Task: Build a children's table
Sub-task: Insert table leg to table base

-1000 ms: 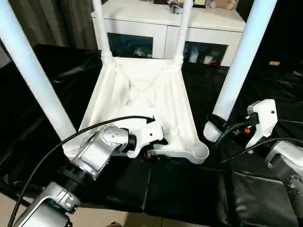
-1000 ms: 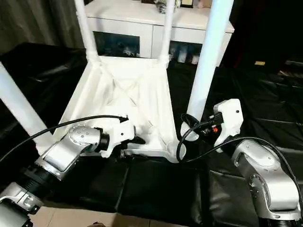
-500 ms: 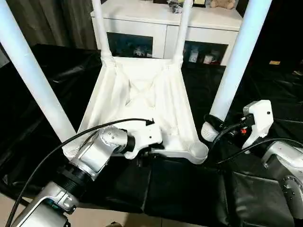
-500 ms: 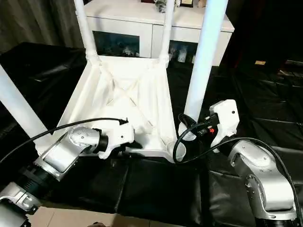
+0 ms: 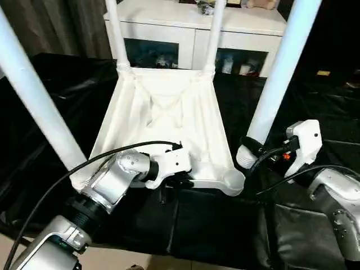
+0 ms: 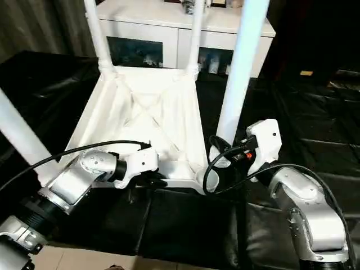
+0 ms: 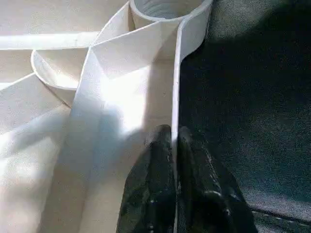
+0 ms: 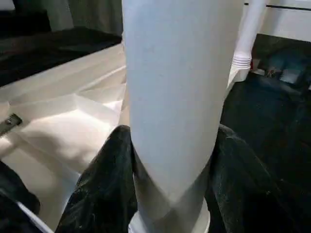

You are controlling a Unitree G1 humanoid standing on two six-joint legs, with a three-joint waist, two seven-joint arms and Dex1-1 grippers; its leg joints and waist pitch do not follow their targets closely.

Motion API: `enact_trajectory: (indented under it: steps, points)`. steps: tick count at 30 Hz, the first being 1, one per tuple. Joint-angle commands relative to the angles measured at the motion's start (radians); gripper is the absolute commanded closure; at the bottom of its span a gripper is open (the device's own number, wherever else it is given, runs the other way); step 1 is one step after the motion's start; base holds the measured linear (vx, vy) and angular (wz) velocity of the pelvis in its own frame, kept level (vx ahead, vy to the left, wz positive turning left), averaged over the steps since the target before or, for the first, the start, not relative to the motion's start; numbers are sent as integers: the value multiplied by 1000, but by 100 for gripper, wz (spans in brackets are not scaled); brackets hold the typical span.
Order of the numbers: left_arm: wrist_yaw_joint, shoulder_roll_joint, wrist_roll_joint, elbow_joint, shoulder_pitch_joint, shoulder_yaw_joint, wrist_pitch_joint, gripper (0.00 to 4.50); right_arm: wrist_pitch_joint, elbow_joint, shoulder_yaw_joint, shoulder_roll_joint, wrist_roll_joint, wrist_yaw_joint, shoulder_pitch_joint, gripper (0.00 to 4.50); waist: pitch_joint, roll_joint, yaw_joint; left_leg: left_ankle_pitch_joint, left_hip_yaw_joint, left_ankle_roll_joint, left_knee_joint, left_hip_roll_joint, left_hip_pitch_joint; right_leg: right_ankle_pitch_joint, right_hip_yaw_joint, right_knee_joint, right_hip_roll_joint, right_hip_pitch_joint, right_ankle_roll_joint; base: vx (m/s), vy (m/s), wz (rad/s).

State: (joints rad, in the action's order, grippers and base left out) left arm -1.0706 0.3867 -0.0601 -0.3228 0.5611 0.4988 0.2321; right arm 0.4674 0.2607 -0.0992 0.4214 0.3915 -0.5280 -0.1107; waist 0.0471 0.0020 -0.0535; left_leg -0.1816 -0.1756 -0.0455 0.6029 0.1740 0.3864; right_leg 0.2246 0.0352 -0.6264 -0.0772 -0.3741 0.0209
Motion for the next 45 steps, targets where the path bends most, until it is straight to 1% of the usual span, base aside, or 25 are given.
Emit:
enact_trajectory:
  steps: [1, 3, 4, 5, 6, 7, 8, 10, 11, 12, 13, 15, 17, 18, 21, 22, 24, 26, 29, 30, 32, 37, 39, 42, 45]
  points:
    - [10, 14, -4, -7, -19, -7, 20, 448, 7, 3, -2, -21, 17, 27, -10, 266, -58, 6, -2, -204, 19, 9, -82, 54, -24, 28, -38, 72, -64, 29, -253, 0, 0, 0]
    - [26, 25, 10, 19, -50, -33, 45, 448, 42, 2, -2, -75, 44, 69, -18, 266, -58, 12, 3, -204, 20, 5, -83, 53, -23, 20, -37, 69, -64, 29, -260, 0, 0, 0]
    - [30, 27, 14, 26, -58, -39, 51, 448, 52, 1, -3, -89, 51, 79, -19, 266, -58, 9, 10, -207, 21, 6, -84, 52, -20, 25, -36, 70, -64, 33, -263, 0, 0, 0]
    - [62, 38, 8, 59, -83, -57, 85, 448, 73, 1, 5, -105, 69, 81, -22, 266, -58, 9, 11, -210, 21, 6, -84, 52, -22, 29, -36, 71, -63, 31, -262, 0, 0, 0]
    - [62, 38, 8, 59, -83, -57, 85, 448, 73, 1, 5, -105, 69, 81, -22, 266, -58, 9, 14, -197, 21, 10, -84, 53, -19, 13, -37, 68, -63, 35, -264, 0, 0, 0]
    - [93, 41, 1, 86, -101, -73, 115, 448, 91, -2, 9, -114, 79, 84, -26, 266, -57, 10, 15, -198, 21, 11, -83, 52, -19, 21, -36, 70, -62, 33, -262, 0, 0, 0]
    - [137, 46, -6, 137, -135, -98, 167, 449, 120, -9, 16, -128, 98, 85, -33, 267, -57, 2, 19, -196, 19, 15, -83, 53, -17, 23, -37, 69, -63, 35, -264, 0, 0, 0]
    - [161, 41, -1, 172, -159, -117, 199, 450, 132, -15, 23, -134, 103, 84, -40, 267, -57, 4, 24, -181, 23, 18, -85, 51, -9, 48, -34, 68, -64, 41, -255, 0, 0, 0]
    - [152, 39, 13, 202, -177, -118, 199, 450, 138, -27, 30, -135, 100, 78, -49, 267, -56, 5, 25, -179, 23, 17, -85, 51, -9, 54, -34, 70, -63, 39, -250, 0, 0, 0]
    - [148, 35, 21, 214, -185, -119, 203, 450, 138, -36, 34, -134, 95, 75, -57, 267, -58, 2, 28, -167, 21, 19, -82, 50, -12, 46, -35, 69, -62, 36, -248, 0, 0, 0]
    - [147, 34, 24, 219, -188, -119, 204, 450, 138, -39, 35, -134, 93, 74, -60, 267, -58, -6, 30, -163, 19, 22, -81, 50, -13, 39, -35, 69, -60, 35, -250, 0, 0, 0]
    - [139, 32, 30, 229, -193, -117, 197, 450, 146, -49, 40, -132, 86, 70, -71, 267, -55, -3, 32, -171, 17, 26, -78, 48, -15, 55, -37, 73, -61, 31, -255, 0, 0, 0]
    - [143, 30, 26, 233, -189, -111, 208, 450, 166, -85, 58, -101, 67, 48, -109, 267, -52, -9, 33, -173, 15, 31, -79, 49, -17, 68, -37, 74, -58, 28, -252, 0, 0, 0]
    - [143, 30, 26, 233, -189, -111, 208, 450, 166, -85, 58, -101, 67, 48, -109, 267, -51, -4, 33, -175, 15, 25, -79, 49, -19, 86, -37, 76, -59, 26, -250, 0, 0, 0]
    - [145, 28, 27, 246, -184, -110, 220, 450, 178, -114, 73, -60, 47, 20, -144, 267, -50, -5, 31, -184, 14, 16, -79, 50, -21, 88, -38, 75, -58, 26, -248, 0, 0, 0]
    - [131, 31, 27, 251, -177, -101, 206, 450, 195, -131, 83, -36, 44, 0, -162, 267, -49, -11, 30, -172, 14, 19, -80, 50, -18, 78, -38, 74, -58, 27, -245, 0, 0, 0]
    - [126, 32, 26, 250, -175, -98, 198, 450, 204, -137, 86, -29, 44, -5, -168, 267, -50, -11, 29, -145, 13, 30, -77, 49, -18, 42, -38, 72, -58, 29, -249, 0, 0, 0]
    - [119, 37, 21, 249, -169, -89, 196, 450, 201, -159, 110, -12, 26, -26, -174, 267, -49, -15, 28, -139, 12, 37, -75, 48, -17, 32, -39, 71, -60, 30, -250, 0, 0, 0]
    - [126, 38, 20, 248, -166, -86, 201, 450, 216, -168, 124, -3, 24, -37, -178, 267, -47, -15, 27, -151, 12, 40, -76, 50, -18, 56, -38, 73, -60, 27, -252, 0, 0, 0]
    - [127, 37, 19, 244, -163, -85, 200, 450, 221, -165, 127, -1, 26, -40, -178, 267, -45, -21, 27, -156, 12, 39, -77, 50, -18, 71, -38, 75, -60, 27, -249, 0, 0, 0]
    - [125, 37, 16, 232, -154, -81, 194, 450, 241, -151, 133, 7, 37, -46, -175, 267, -44, -18, 27, -163, 13, 34, -79, 51, -20, 83, -38, 74, -59, 25, -247, 0, 0, 0]
    - [104, 44, 14, 217, -143, -68, 177, 450, 286, -107, 123, 12, 86, -79, -176, 267, -44, -18, 25, -183, 14, 19, -81, 52, -22, 95, -39, 76, -59, 24, -240, 0, 0, 0]
    - [104, 44, 12, 209, -137, -66, 174, 450, 294, -94, 130, 22, 87, -91, -174, 267, -45, -16, 23, -177, 14, 20, -80, 52, -22, 80, -39, 76, -58, 24, -241, 0, 0, 0]
    - [94, 44, 15, 204, -132, -62, 170, 450, 294, -94, 135, 31, 79, -97, -173, 267, -47, -17, 19, -162, 13, 18, -79, 52, -22, 52, -40, 73, -59, 25, -248, 0, 0, 0]
    - [94, 45, 14, 200, -126, -59, 165, 450, 293, -100, 146, 46, 61, -106, -167, 267, -45, -19, 17, -172, 13, 15, -80, 52, -22, 74, -39, 75, -61, 25, -246, 0, 0, 0]
